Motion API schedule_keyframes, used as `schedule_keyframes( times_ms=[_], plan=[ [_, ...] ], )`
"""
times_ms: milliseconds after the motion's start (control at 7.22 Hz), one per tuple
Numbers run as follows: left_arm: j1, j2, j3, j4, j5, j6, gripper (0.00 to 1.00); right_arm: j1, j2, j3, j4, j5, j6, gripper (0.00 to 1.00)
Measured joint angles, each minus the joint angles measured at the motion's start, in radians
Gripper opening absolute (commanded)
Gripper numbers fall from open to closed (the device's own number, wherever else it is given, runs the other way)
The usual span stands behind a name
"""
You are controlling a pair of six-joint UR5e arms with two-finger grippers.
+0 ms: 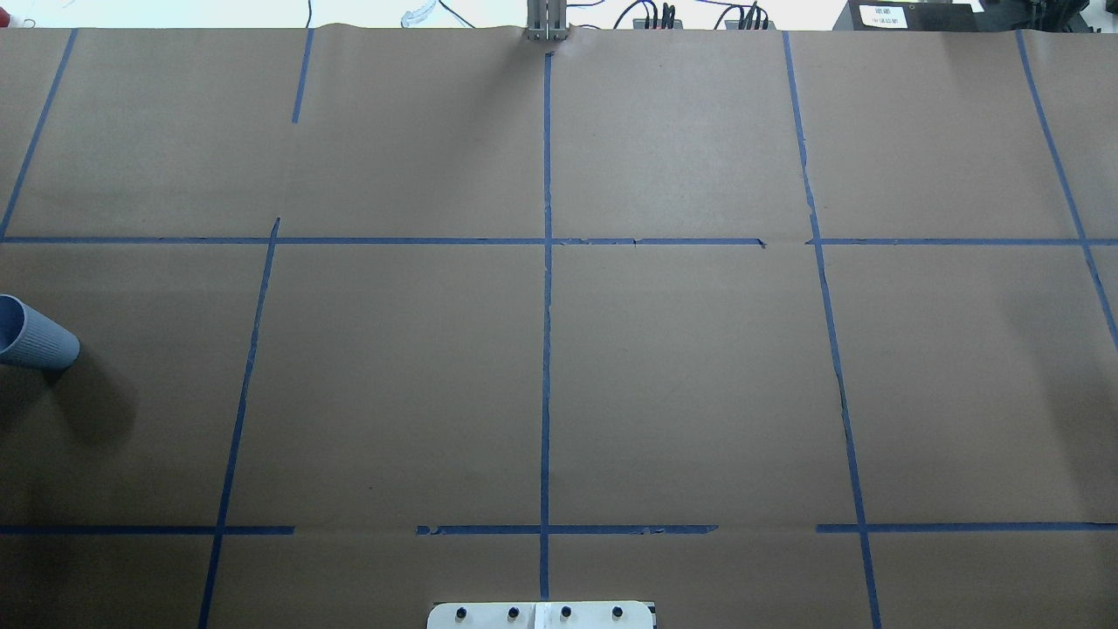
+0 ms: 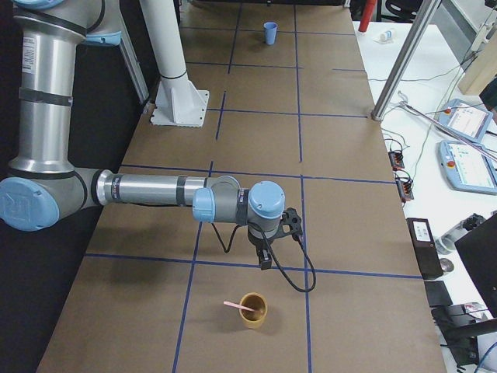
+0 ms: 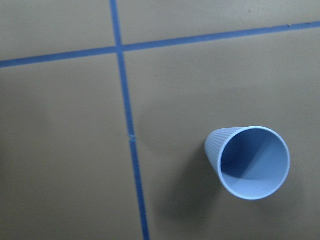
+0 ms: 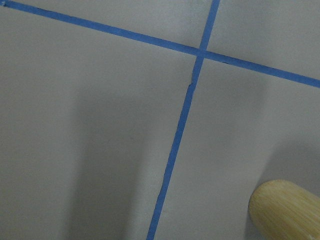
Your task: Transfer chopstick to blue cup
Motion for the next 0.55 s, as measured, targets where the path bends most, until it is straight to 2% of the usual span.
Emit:
schedule_keyframes(
  times_ms=[277,554],
  plan=[
    [0.069,-0.026,0.087,-0.134,0.001,-0.180,1.00,-0.002,0.002,-0.003,-0.001,0.000,0.004,1.00],
    [0.131,-0.051,0.154,-0.206,0.002,-0.253,1.00,-0.002,0.003,-0.003,-0.001,0.003,0.007,1.00]
  ],
)
